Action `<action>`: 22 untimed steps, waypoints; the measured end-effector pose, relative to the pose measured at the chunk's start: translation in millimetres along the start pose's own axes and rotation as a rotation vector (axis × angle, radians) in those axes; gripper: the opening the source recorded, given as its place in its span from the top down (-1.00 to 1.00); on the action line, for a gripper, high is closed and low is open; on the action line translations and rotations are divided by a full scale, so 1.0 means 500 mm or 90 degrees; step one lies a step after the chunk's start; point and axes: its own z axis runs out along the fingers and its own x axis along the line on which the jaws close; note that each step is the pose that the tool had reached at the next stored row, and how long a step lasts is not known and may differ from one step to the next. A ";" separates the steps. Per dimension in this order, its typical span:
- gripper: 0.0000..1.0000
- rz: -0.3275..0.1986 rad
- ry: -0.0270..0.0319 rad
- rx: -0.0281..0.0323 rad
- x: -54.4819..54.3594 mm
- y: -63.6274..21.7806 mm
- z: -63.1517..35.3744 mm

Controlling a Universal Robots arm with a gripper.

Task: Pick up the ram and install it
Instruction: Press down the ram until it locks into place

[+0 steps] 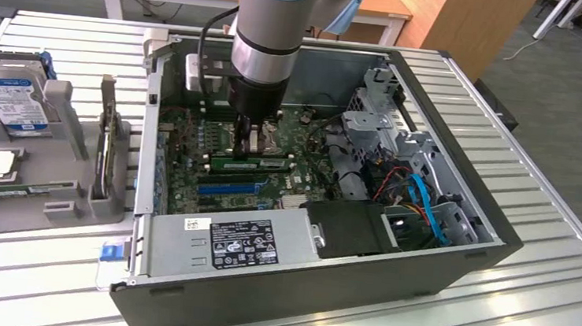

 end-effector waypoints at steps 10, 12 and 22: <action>0.80 0.000 0.0001 -0.0001 0.000 0.000 0.004; 0.80 0.000 0.0000 0.0000 0.000 0.000 0.004; 0.80 0.000 0.0000 0.0000 0.000 0.000 0.008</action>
